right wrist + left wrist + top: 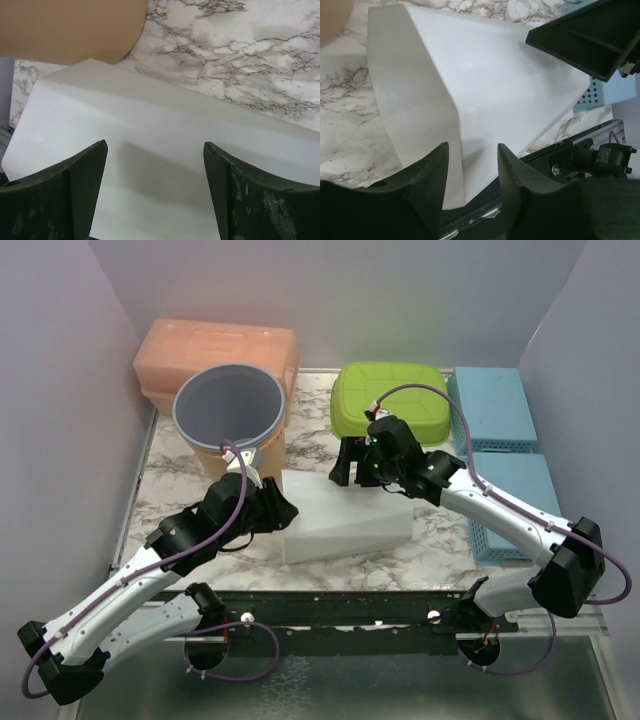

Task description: Turn the large container upside down

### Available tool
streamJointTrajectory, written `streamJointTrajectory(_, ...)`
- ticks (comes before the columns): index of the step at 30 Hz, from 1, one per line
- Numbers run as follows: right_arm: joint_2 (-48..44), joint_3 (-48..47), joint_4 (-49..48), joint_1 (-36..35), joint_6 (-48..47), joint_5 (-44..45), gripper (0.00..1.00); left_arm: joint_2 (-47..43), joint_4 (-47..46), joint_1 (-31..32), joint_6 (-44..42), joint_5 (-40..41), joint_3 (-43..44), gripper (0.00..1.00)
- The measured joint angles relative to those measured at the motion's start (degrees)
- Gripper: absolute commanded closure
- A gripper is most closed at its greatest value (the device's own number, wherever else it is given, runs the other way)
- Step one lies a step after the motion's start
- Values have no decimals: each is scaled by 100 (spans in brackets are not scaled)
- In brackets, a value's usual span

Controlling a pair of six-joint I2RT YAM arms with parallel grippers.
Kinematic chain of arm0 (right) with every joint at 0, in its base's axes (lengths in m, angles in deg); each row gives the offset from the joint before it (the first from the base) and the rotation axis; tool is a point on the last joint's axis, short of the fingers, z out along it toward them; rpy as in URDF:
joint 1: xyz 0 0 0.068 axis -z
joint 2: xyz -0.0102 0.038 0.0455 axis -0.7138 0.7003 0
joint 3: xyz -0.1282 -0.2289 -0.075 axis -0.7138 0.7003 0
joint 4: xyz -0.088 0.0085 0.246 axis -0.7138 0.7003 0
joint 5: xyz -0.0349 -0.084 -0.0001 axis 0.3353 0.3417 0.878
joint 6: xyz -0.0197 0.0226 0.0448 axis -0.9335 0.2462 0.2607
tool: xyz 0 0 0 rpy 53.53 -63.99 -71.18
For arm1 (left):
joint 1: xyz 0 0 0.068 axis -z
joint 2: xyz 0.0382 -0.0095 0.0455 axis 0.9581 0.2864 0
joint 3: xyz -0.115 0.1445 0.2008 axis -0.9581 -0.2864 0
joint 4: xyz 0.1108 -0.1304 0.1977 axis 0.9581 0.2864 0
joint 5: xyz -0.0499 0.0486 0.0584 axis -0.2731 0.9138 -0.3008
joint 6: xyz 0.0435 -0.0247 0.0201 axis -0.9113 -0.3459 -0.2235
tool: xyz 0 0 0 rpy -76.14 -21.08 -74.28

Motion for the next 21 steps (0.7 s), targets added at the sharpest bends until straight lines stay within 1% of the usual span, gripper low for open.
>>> streamJointTrajectory(6, 96, -133, 229, 2, 74, 275, 17, 85, -26, -2, 13, -52, -251, 70)
streamJointTrajectory(11, 28, -321, 682, 13, 92, 968, 17, 138, -129, 0, -13, -52, -251, 72)
streamJointTrajectory(15, -317, -310, 1099, 157, 214, 1427, 16, 313, -201, -4, -68, -55, -232, 73)
streamJointTrajectory(18, -863, 35, 1126, 634, 413, 1357, 16, 407, -278, -4, -94, -52, -195, 73)
streamJointTrajectory(21, -1681, 866, 1029, 1482, 673, 942, 16, 372, -293, -2, -94, -50, -195, 73)
